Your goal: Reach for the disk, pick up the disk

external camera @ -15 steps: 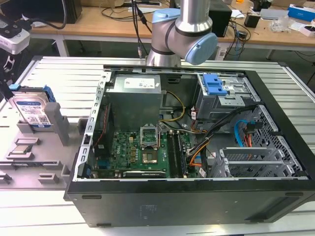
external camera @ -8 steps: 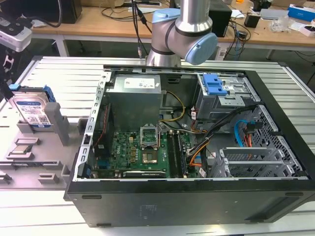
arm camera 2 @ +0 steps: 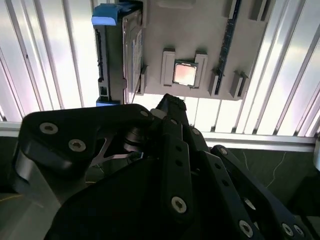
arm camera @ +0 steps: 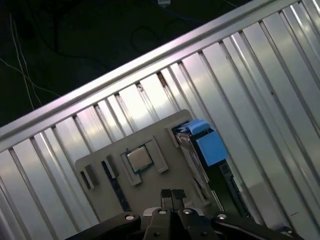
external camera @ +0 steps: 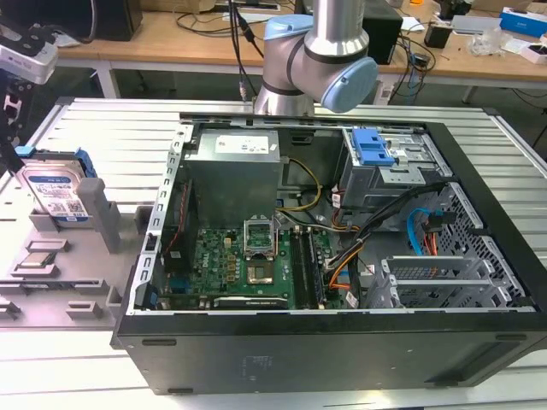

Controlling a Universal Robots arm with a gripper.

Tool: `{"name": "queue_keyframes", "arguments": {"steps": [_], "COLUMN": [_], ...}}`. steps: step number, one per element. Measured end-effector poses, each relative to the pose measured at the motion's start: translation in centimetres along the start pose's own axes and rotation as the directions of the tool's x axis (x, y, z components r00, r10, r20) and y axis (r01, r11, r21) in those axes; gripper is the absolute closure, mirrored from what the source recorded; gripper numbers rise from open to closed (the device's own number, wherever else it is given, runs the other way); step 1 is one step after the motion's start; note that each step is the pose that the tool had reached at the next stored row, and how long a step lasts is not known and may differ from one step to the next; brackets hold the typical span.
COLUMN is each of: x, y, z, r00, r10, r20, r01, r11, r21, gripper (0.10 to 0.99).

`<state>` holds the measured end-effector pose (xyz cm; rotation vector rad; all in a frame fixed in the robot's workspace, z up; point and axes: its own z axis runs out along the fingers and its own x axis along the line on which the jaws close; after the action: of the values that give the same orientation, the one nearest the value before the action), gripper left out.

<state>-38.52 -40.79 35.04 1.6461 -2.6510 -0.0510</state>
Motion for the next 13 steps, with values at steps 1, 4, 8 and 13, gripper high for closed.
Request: {"name": "queue_keyframes", "arguments": {"steps": [1,4,8,13], "x": [0.0,0.0,0.0,0.0], "y": [0.0,0.0,0.0,0.0], "z": [0.0,0.0,0.0,0.0], "r00": [0.9999,0.9989,0.9925,0.978], "r10": [-0.011,-0.046,-0.122,-0.208], "r20": [-0.0005,-0.0018,-0.0048,-0.008], "r01": [0.011,0.046,0.122,0.208], "r11": [0.9999,0.9989,0.9925,0.9781], "r21": [0.0,0.0,0.0,-0.001], "gripper": [0.98,0.98,0.98,0.98]}}
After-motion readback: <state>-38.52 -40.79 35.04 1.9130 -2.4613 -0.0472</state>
